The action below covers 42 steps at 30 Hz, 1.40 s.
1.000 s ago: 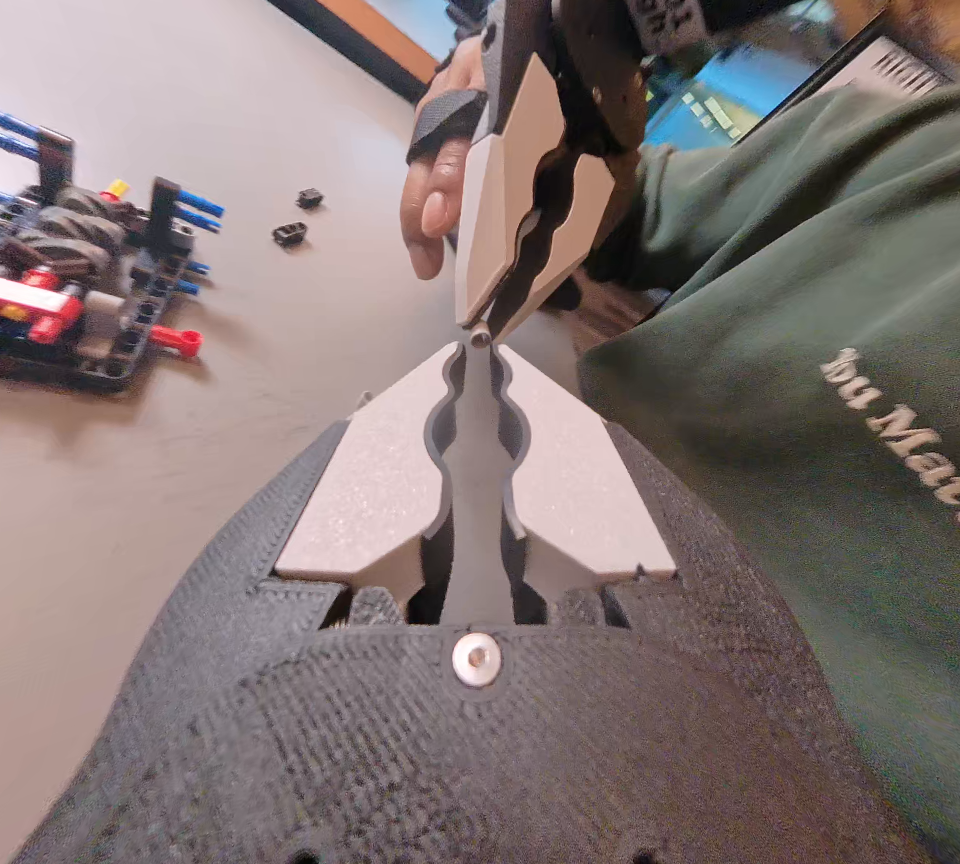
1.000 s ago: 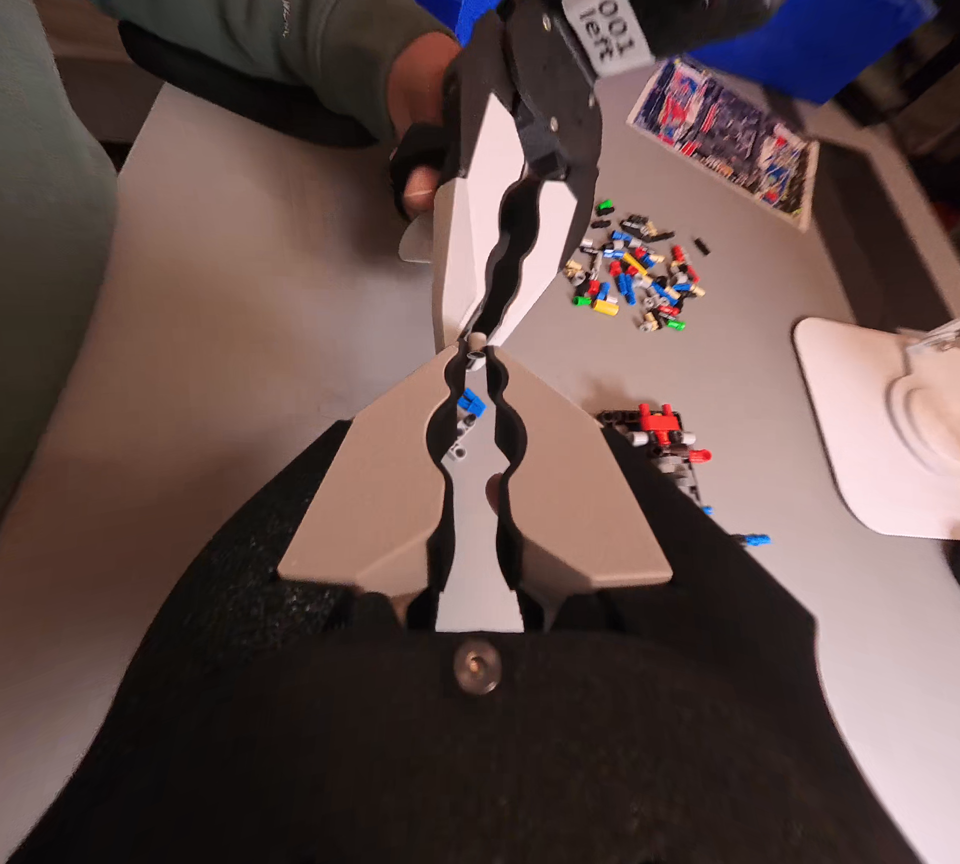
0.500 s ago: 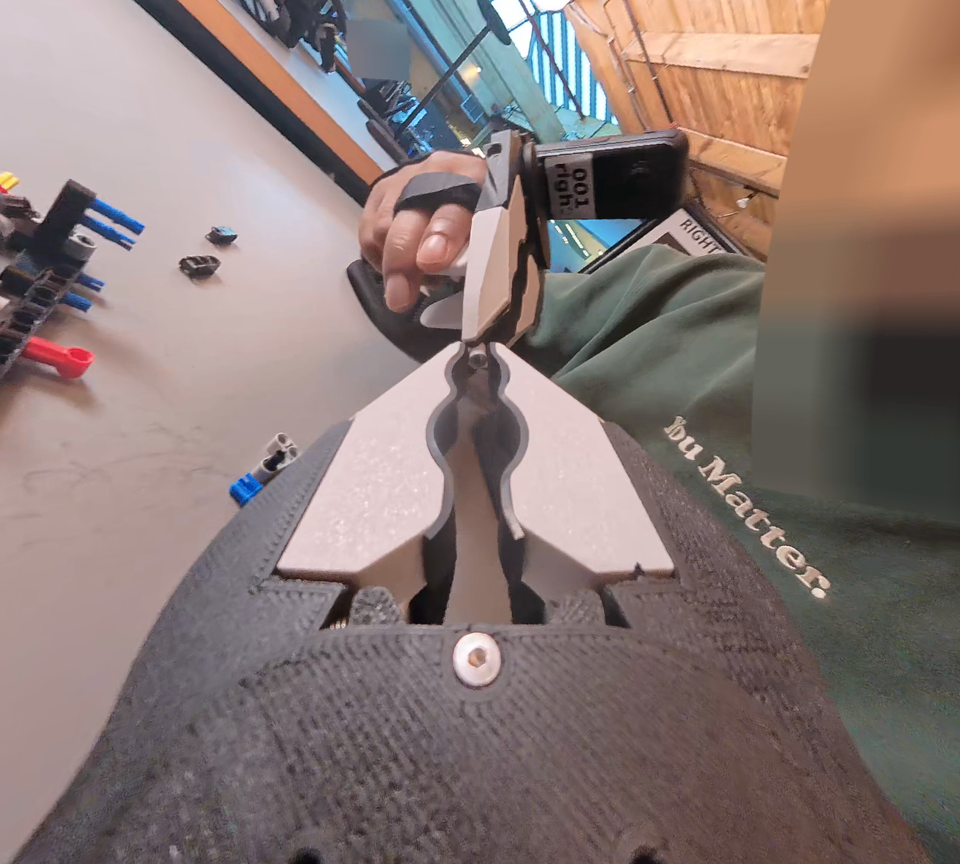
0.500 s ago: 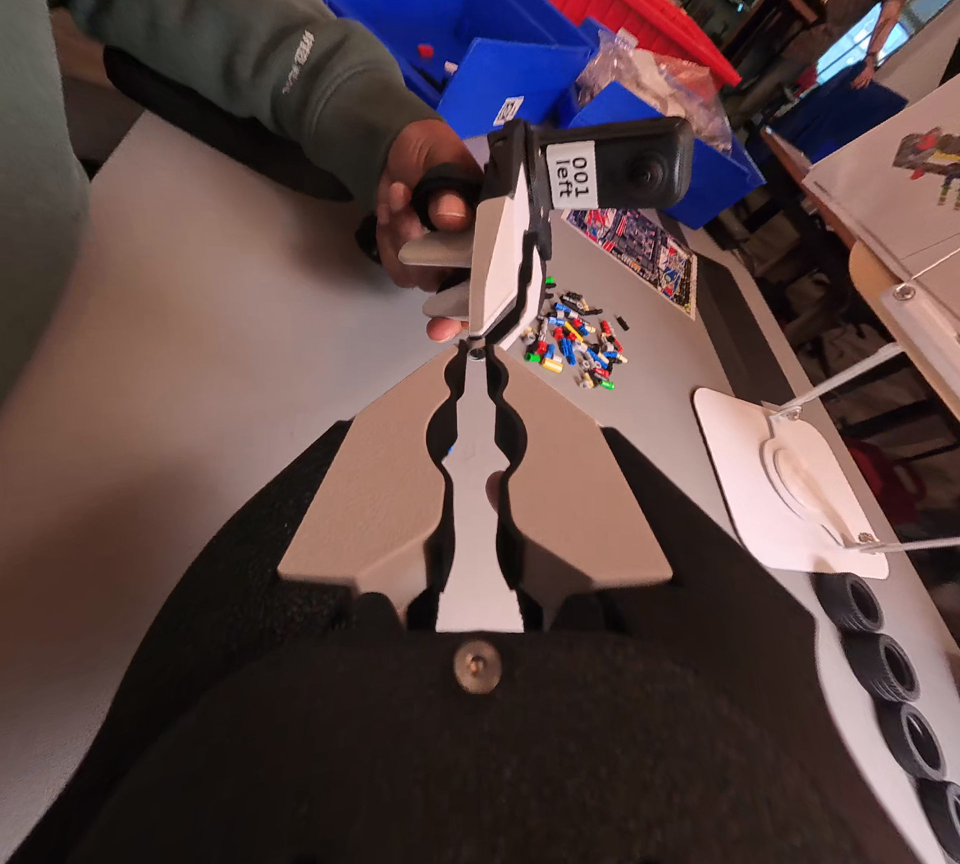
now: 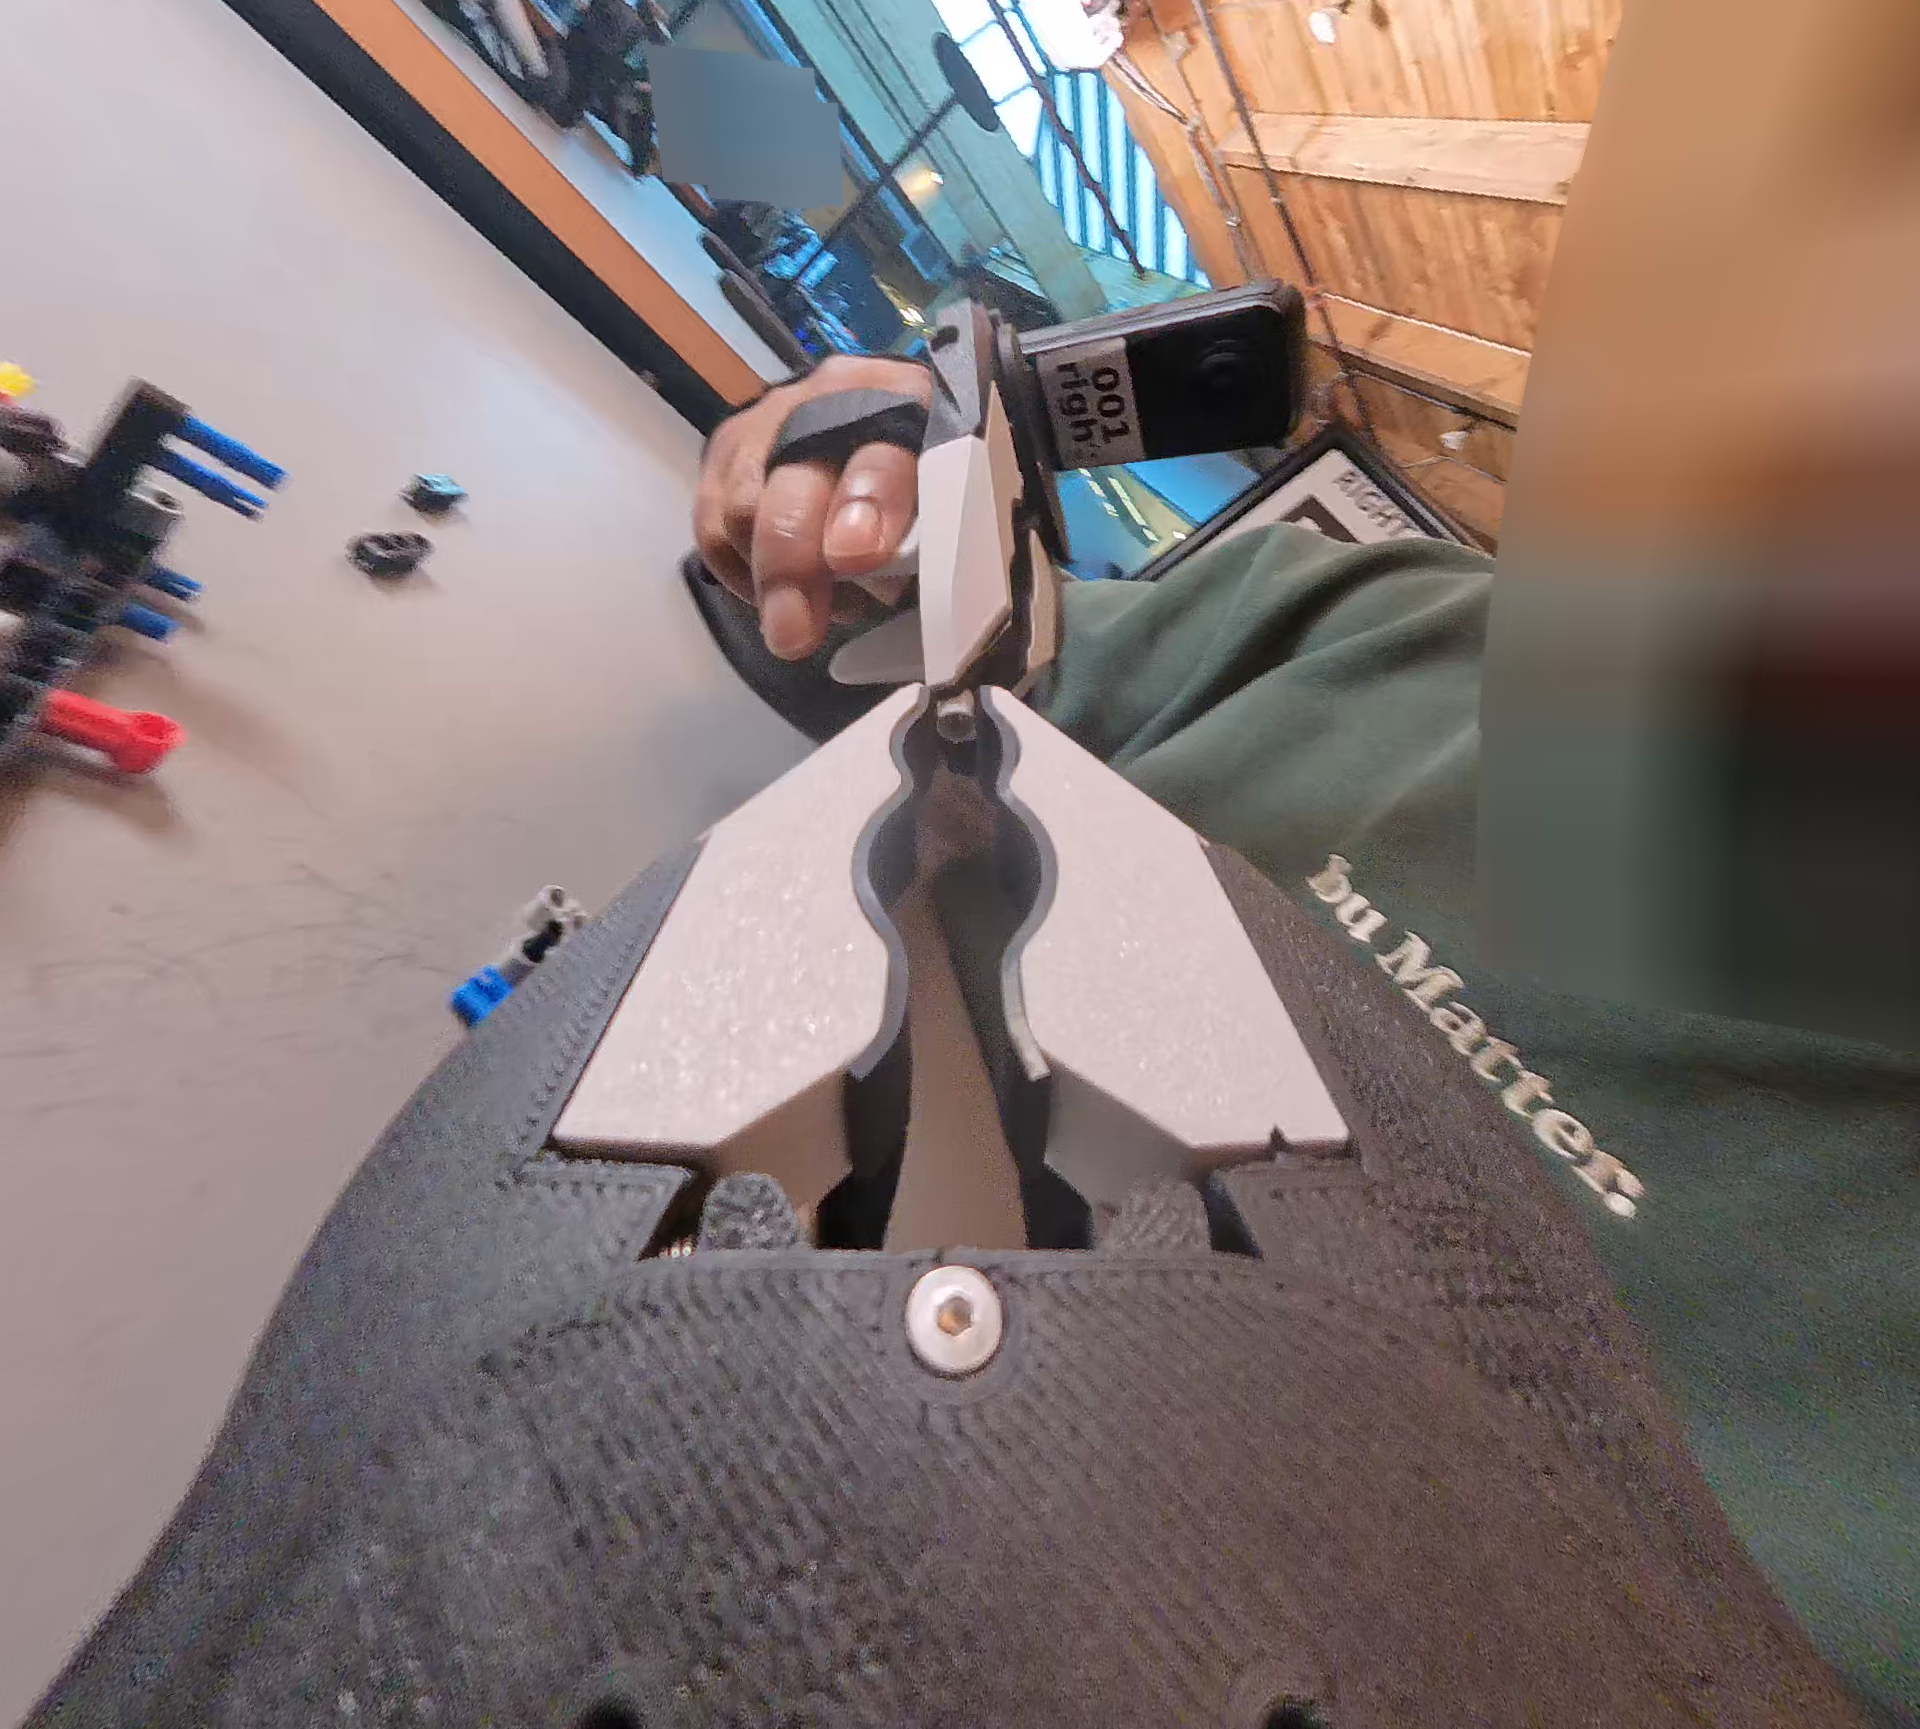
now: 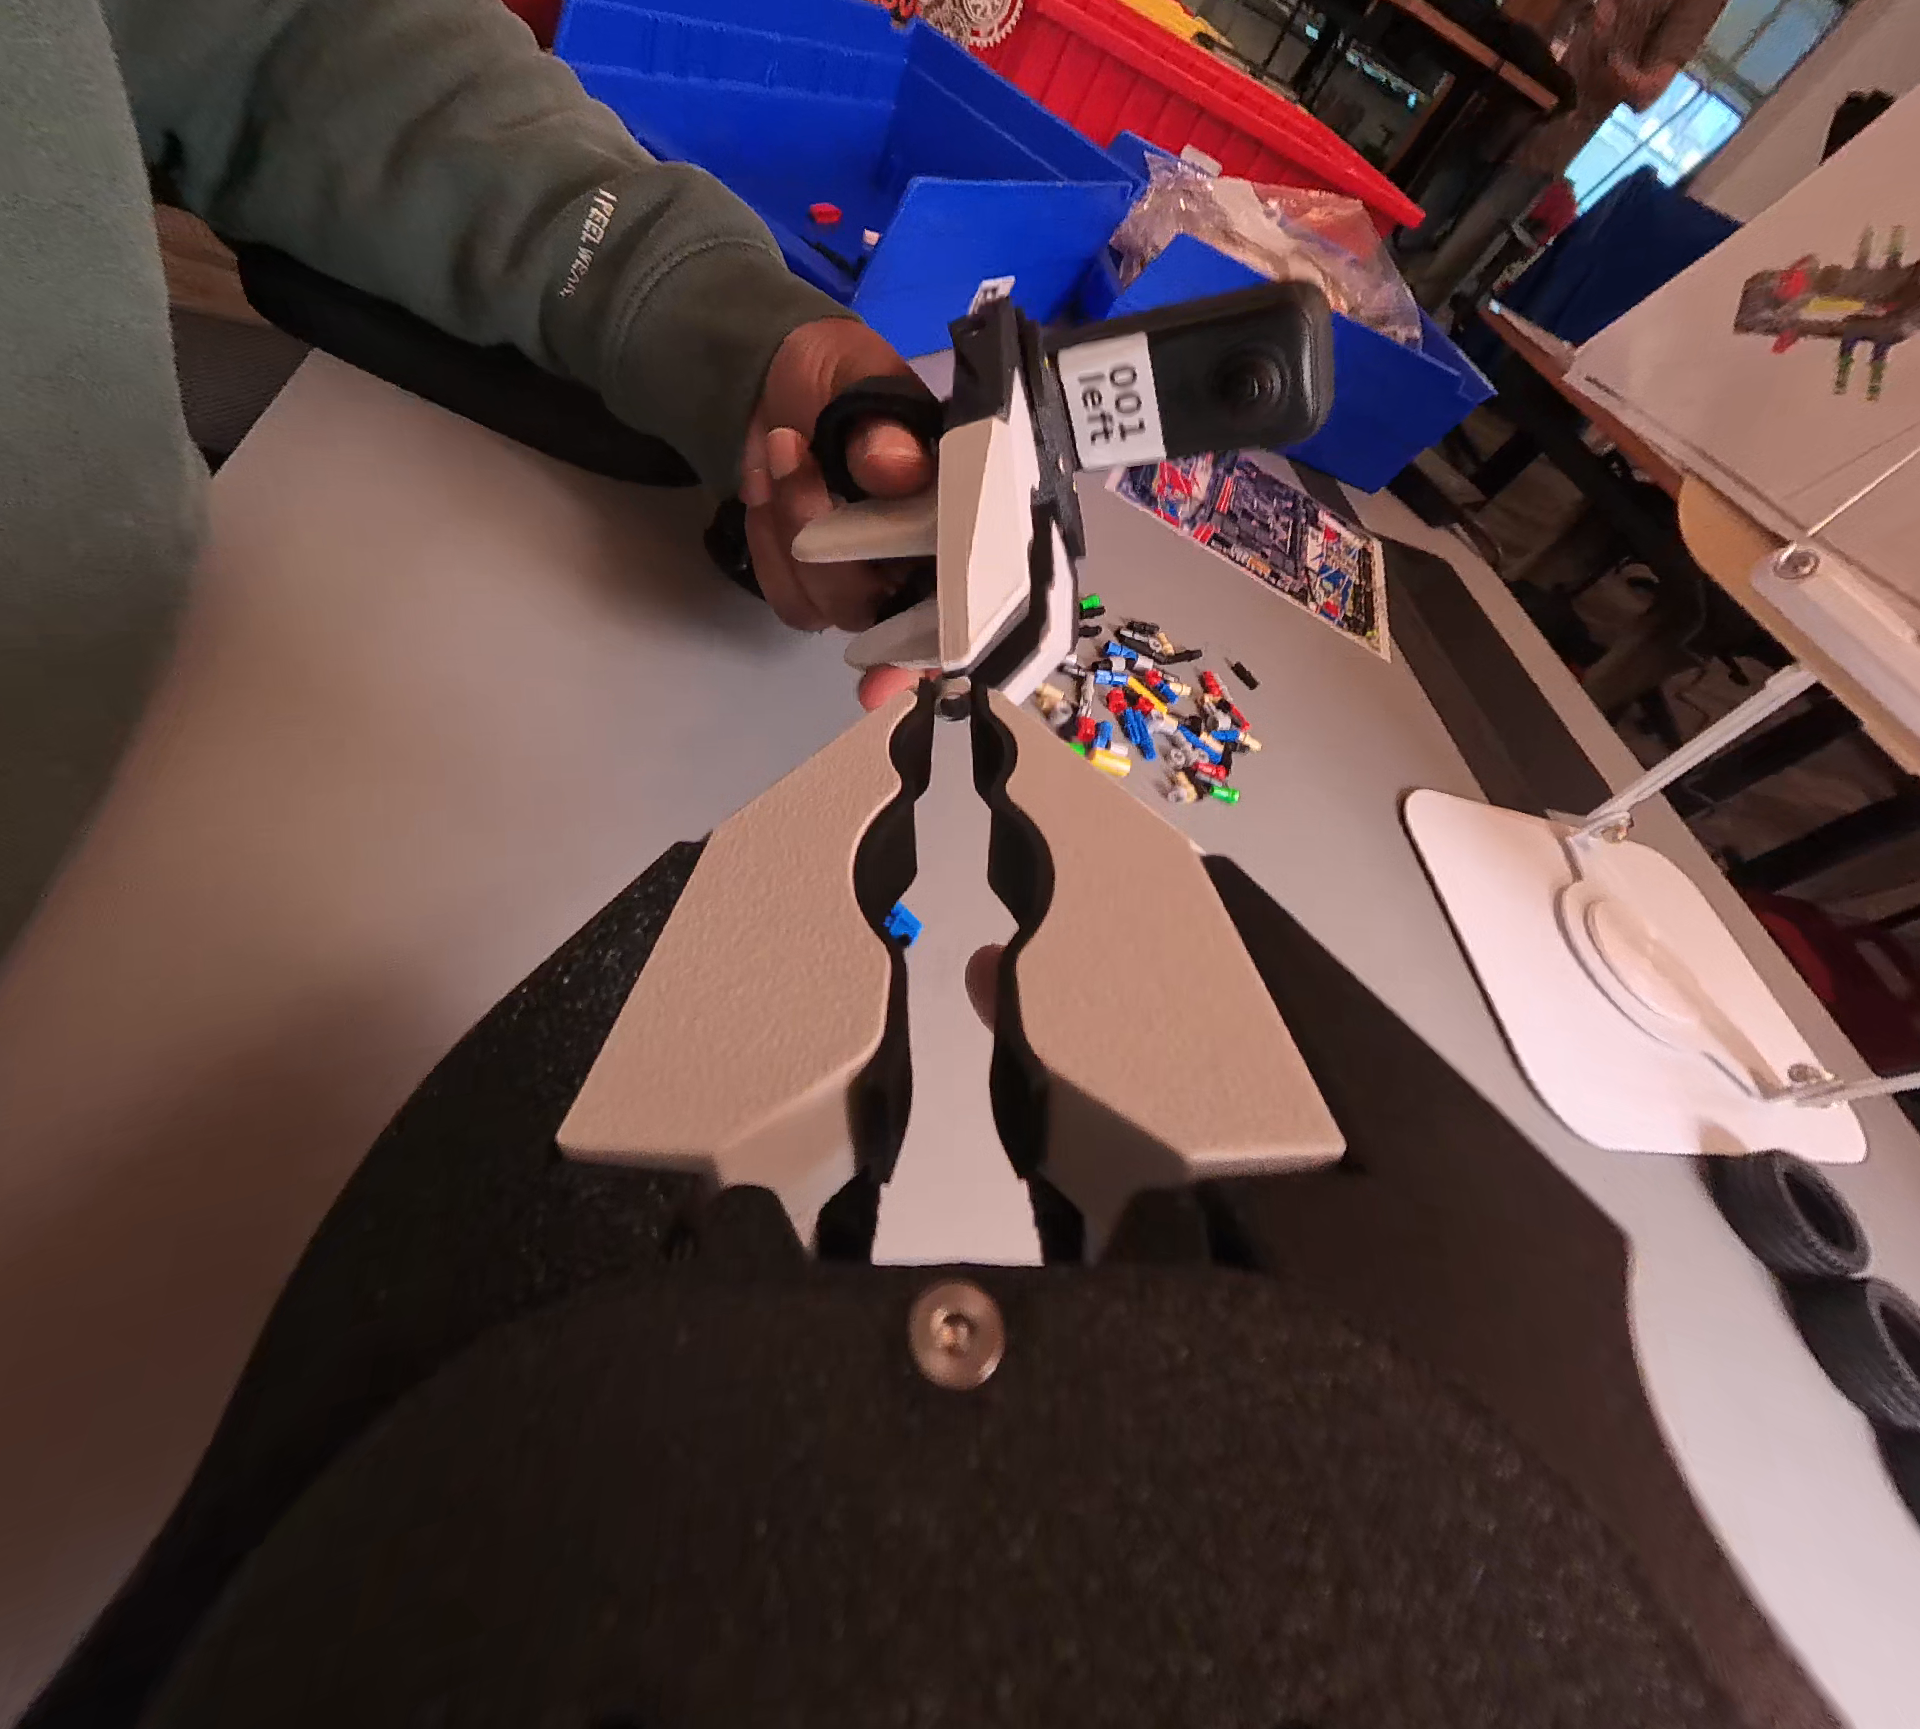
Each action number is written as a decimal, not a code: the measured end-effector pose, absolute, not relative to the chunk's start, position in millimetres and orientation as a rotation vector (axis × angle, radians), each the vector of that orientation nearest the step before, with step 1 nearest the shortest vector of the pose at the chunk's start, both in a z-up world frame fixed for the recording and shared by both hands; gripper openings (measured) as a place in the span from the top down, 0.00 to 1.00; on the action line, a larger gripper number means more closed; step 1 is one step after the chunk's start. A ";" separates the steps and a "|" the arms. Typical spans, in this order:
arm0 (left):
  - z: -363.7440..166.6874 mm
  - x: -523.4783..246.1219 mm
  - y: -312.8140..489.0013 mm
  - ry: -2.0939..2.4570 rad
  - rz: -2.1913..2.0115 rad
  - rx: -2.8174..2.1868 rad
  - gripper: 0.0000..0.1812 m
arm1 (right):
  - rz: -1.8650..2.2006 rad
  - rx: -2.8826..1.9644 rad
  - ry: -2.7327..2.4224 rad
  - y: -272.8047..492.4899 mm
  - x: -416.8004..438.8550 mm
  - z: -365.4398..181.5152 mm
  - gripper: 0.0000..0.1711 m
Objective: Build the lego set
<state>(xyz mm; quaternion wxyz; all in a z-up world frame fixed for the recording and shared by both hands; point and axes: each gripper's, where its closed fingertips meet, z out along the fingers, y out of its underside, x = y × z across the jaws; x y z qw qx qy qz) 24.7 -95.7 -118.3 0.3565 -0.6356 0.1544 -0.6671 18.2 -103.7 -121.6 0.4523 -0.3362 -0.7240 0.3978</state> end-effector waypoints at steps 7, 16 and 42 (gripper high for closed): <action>-194.6 8.2 -83.2 0.850 -0.890 -1.990 0.88 | 0.966 -1.061 -1.842 -65.6 38.3 -150.7 0.97; -230.9 21.3 -77.1 1.236 -0.637 -2.048 0.92 | 1.005 -1.096 -1.978 -80.2 49.1 -178.8 0.97; -216.1 65.6 -86.3 1.140 -0.719 -2.012 0.89 | 0.920 -1.270 -1.819 -20.5 69.0 -161.0 0.97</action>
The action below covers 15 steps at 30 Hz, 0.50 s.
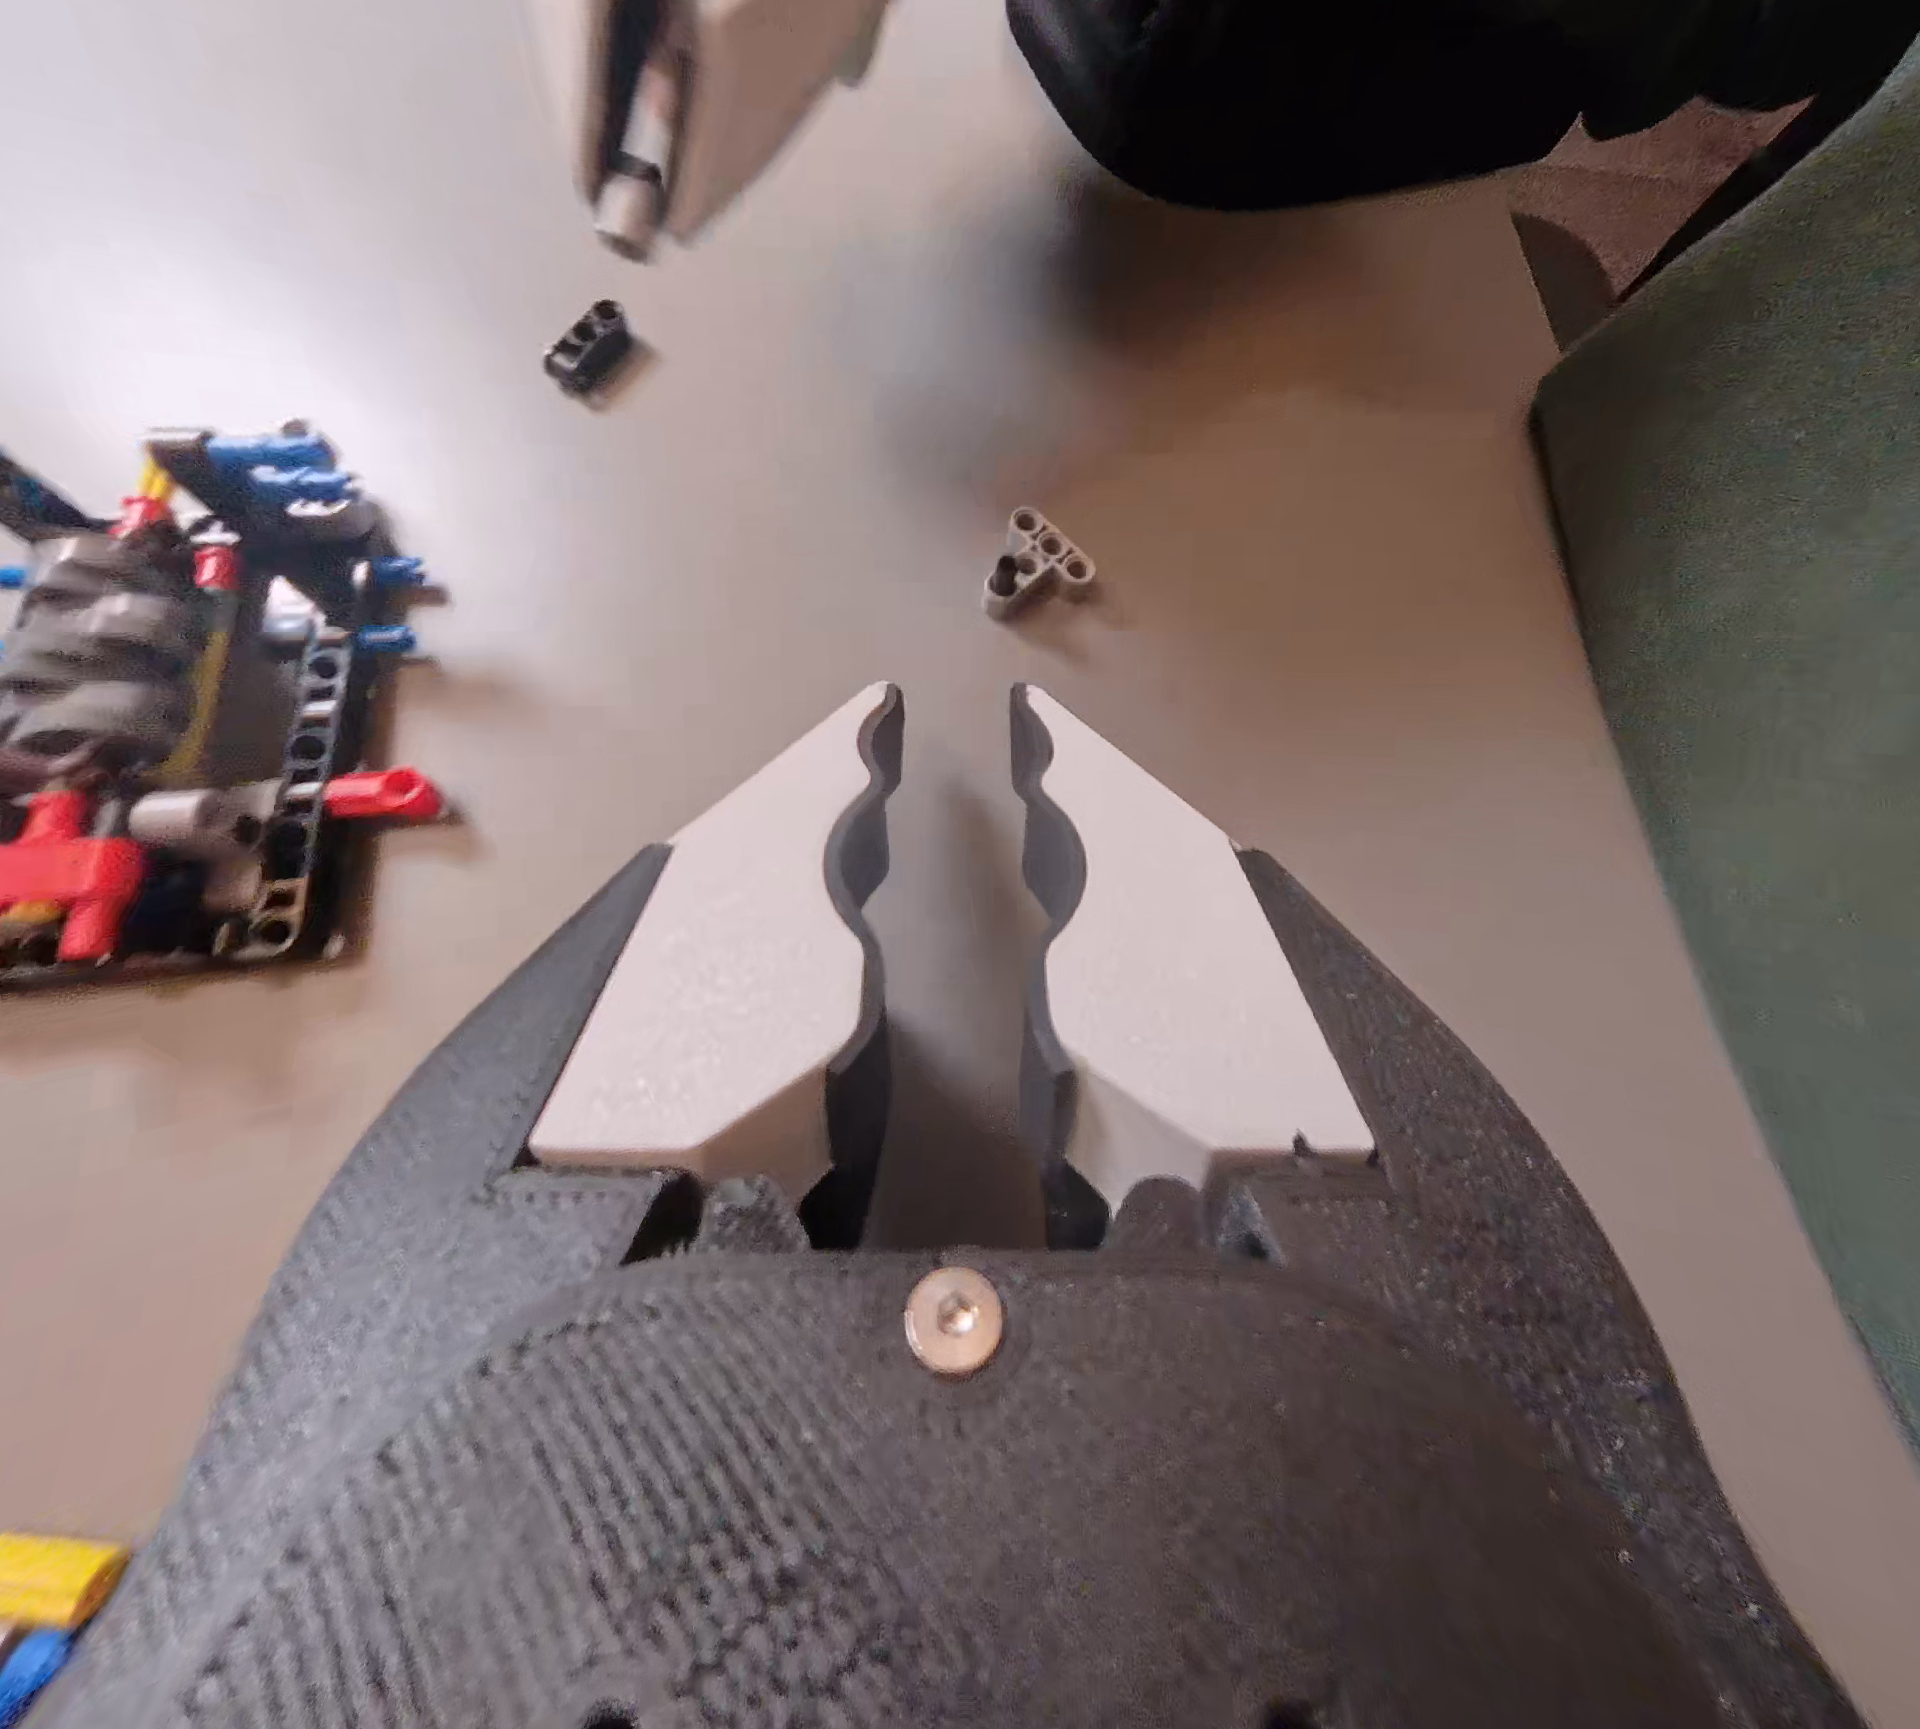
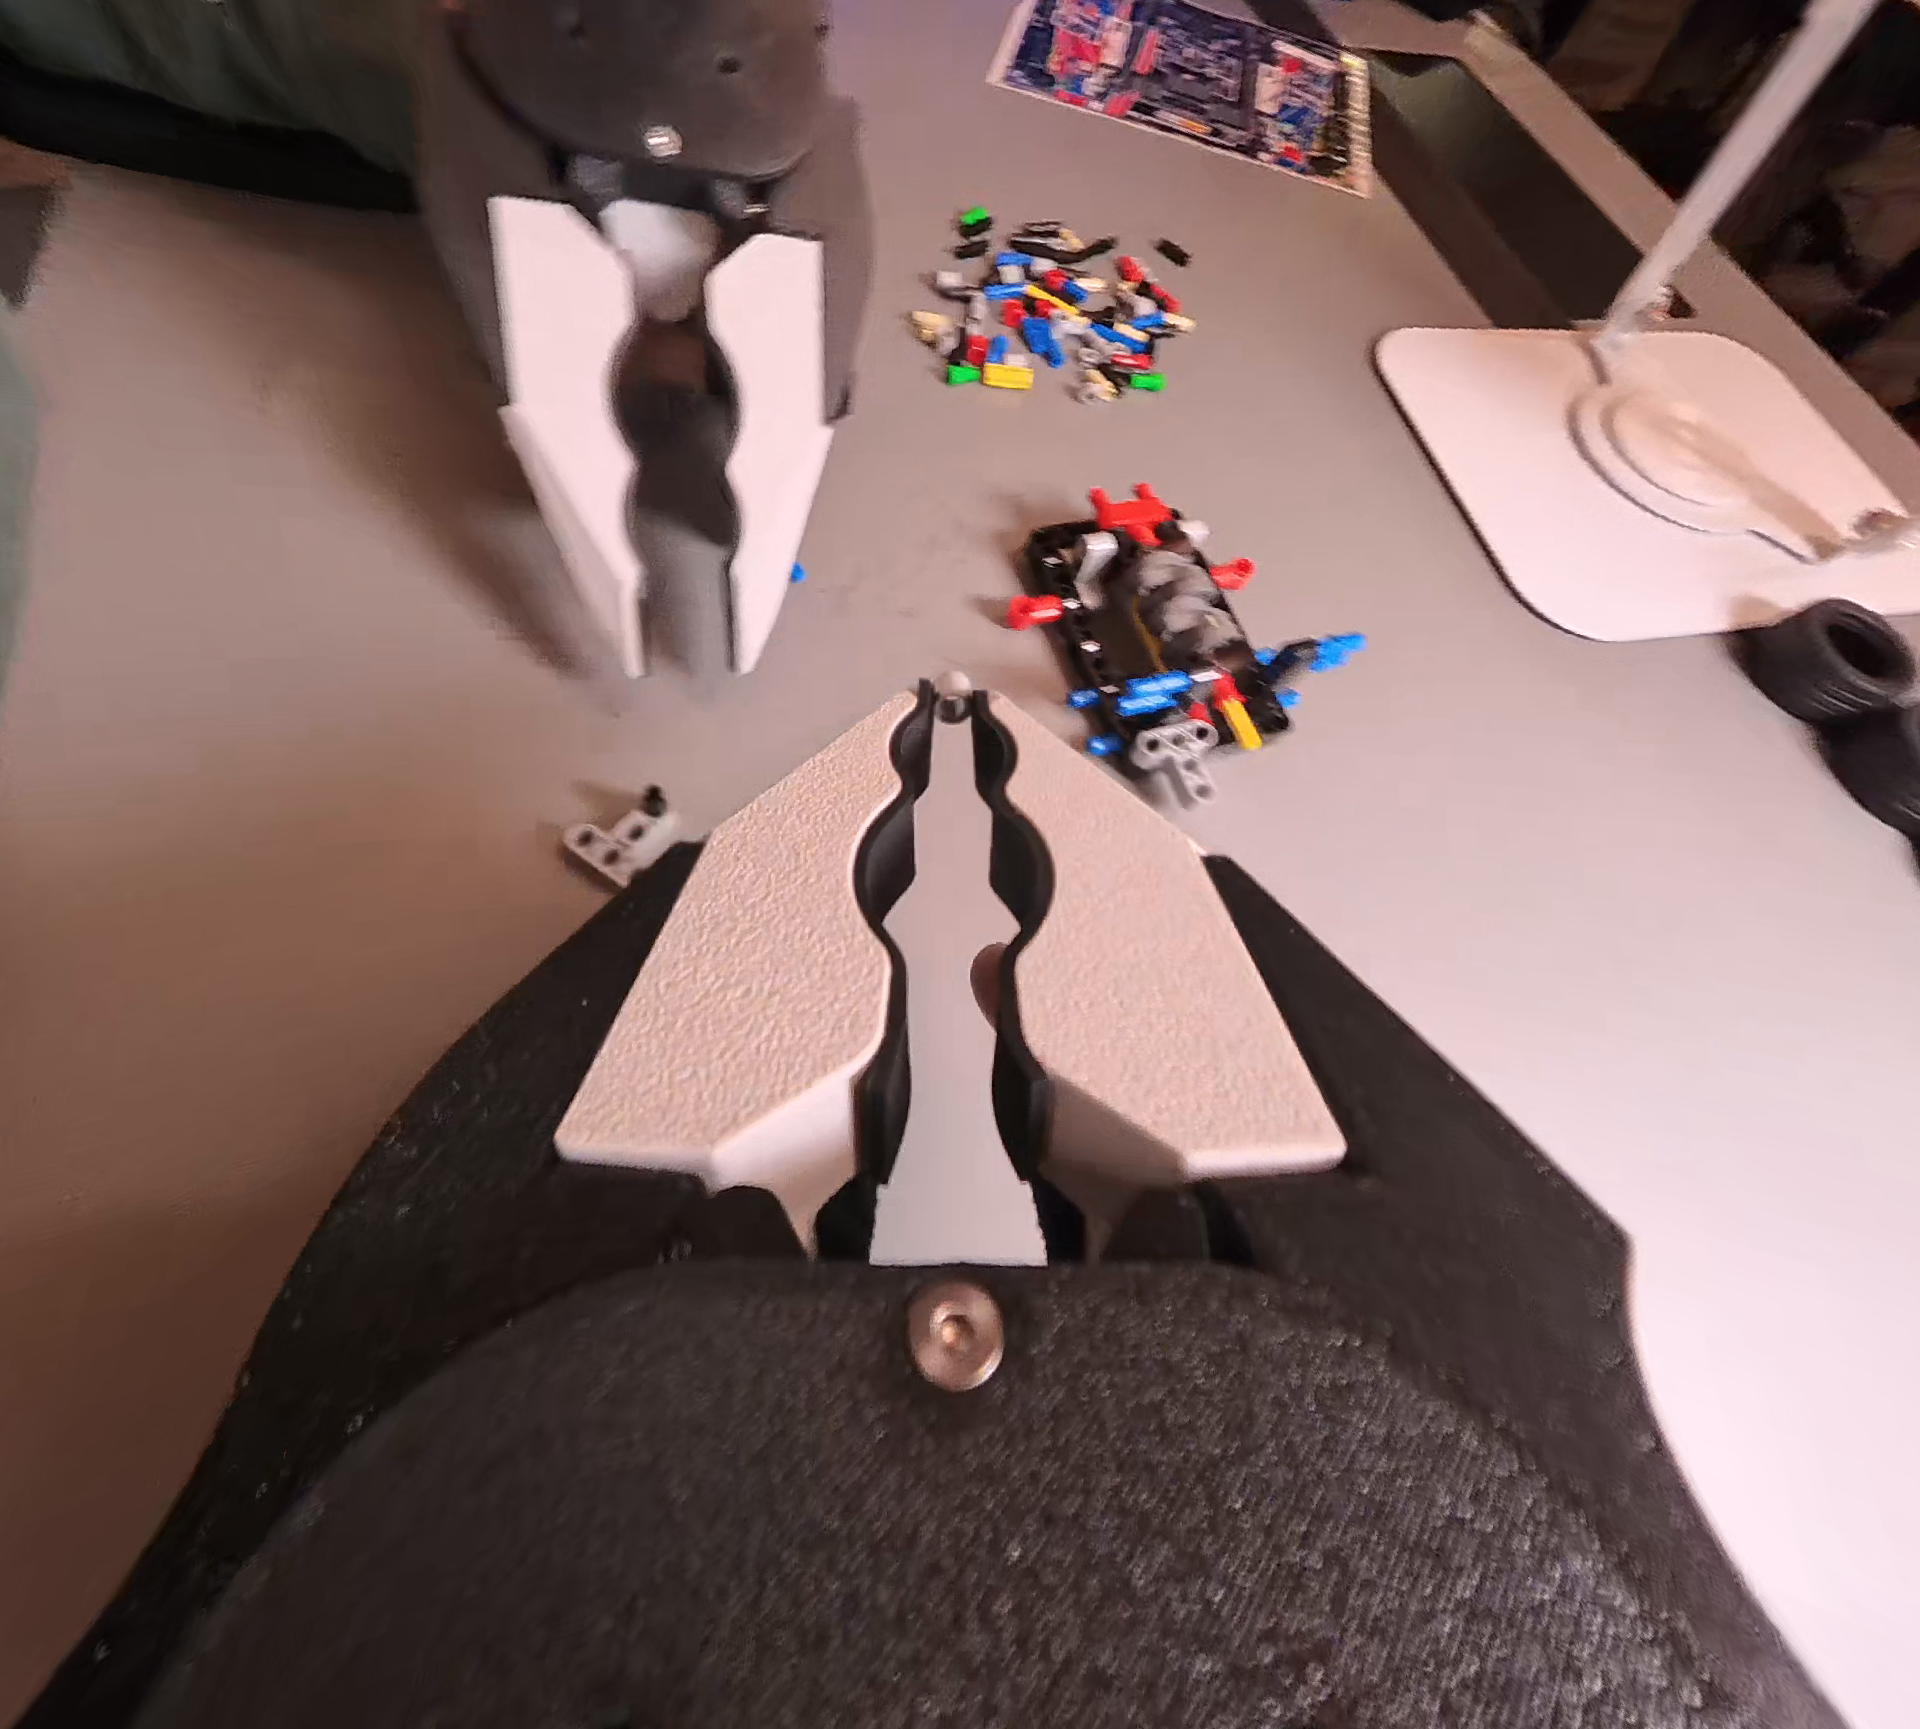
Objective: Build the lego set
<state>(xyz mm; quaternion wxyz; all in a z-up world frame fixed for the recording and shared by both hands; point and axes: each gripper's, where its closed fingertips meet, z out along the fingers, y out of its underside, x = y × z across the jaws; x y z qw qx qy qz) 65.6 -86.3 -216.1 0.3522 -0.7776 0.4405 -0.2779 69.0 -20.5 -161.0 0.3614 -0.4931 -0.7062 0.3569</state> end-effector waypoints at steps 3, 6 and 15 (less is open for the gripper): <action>-213.2 84.2 -83.8 1.164 -0.645 -1.973 0.90 | 0.866 -1.319 -1.777 -3.1 72.8 -162.6 0.97; -217.6 96.6 -85.3 1.191 -0.628 -2.002 0.88 | 0.843 -1.346 -1.773 3.0 73.8 -167.9 0.97; -228.1 102.4 -83.8 1.290 -0.704 -1.990 0.96 | 0.952 -1.276 -1.818 -16.6 77.1 -158.7 0.97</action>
